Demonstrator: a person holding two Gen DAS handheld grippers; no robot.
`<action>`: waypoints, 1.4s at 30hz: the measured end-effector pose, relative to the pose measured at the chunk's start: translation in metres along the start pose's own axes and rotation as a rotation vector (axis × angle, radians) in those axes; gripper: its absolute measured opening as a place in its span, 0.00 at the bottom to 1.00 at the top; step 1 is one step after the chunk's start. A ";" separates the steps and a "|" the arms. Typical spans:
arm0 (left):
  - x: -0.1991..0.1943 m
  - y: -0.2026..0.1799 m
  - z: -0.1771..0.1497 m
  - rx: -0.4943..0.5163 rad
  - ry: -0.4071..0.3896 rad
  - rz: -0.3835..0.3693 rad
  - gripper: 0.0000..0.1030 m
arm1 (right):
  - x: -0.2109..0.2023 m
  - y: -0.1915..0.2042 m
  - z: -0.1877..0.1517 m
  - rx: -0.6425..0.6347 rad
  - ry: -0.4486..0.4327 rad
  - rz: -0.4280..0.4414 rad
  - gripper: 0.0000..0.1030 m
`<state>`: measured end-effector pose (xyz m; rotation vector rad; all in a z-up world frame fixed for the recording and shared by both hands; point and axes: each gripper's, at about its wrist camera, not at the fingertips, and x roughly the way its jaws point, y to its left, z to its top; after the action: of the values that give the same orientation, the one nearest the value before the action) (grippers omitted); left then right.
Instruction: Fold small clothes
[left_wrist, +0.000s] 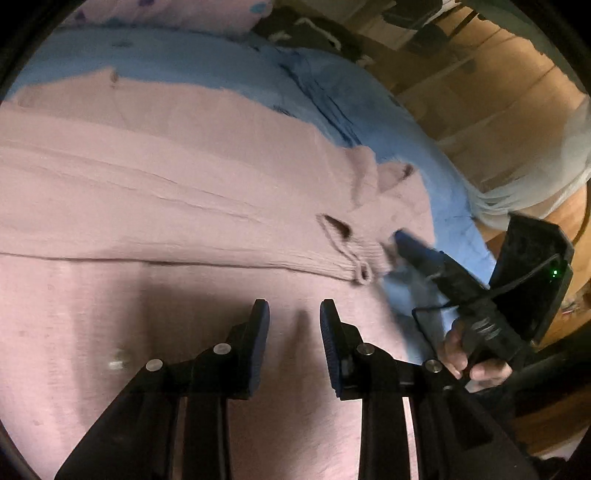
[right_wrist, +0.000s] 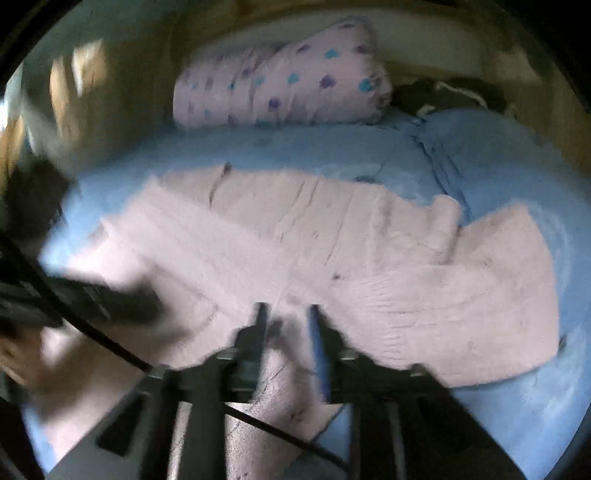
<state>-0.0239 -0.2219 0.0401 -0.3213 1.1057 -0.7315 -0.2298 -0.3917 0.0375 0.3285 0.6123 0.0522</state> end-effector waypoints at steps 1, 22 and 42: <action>0.007 -0.007 0.001 0.001 0.007 -0.047 0.15 | -0.016 -0.019 -0.003 0.076 -0.087 0.034 0.41; 0.086 -0.043 0.025 -0.221 -0.145 0.062 0.04 | -0.046 -0.140 -0.038 0.592 -0.315 -0.302 0.48; -0.002 -0.093 0.067 0.044 -0.132 -0.095 0.00 | -0.045 -0.150 -0.048 0.649 -0.279 -0.318 0.47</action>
<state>0.0012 -0.2959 0.1240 -0.3818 0.9535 -0.8066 -0.3015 -0.5265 -0.0224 0.8454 0.3831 -0.5006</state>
